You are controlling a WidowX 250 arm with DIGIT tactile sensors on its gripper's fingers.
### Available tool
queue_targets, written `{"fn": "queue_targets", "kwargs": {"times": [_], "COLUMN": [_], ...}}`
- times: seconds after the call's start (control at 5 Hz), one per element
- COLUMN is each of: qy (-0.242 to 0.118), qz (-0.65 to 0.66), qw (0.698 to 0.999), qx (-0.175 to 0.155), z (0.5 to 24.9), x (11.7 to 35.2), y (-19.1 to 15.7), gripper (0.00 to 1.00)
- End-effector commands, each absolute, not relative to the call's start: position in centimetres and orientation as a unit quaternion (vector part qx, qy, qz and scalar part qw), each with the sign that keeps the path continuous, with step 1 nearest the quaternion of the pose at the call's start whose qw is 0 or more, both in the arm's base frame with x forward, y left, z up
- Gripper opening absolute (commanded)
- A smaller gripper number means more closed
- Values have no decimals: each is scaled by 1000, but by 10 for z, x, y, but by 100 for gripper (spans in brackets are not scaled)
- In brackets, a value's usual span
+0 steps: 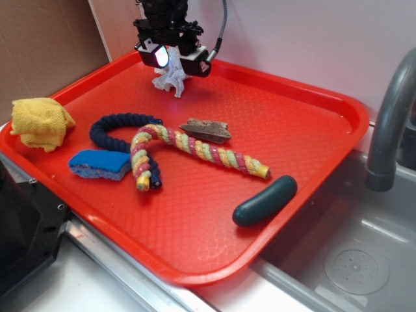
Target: Grab the white paper.
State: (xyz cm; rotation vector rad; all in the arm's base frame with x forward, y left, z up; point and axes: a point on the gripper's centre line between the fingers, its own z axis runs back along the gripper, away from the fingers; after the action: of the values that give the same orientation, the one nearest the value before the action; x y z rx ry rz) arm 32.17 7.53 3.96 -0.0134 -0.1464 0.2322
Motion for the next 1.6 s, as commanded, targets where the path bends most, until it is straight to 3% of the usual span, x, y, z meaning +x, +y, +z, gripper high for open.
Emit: {"fn": "queue_targets", "kwargs": {"times": [0.0,0.2,0.4,0.8,1.0,1.2,1.4], "qy": [-101,-97,-102,-90,-96,-92,-83], "qz": [112,117,131,129,125,119,131], "qw": [988,988,986,987,988,988,988], "qx": [12,15,33,17,-6,-38,-4], "z": [49,42,38,32,81,132,180], "x": [335,323,304,293,286,256,229], "y": [96,97,97,95,70,34,1], "gripper": [100,0,0,0,0,0,0]}}
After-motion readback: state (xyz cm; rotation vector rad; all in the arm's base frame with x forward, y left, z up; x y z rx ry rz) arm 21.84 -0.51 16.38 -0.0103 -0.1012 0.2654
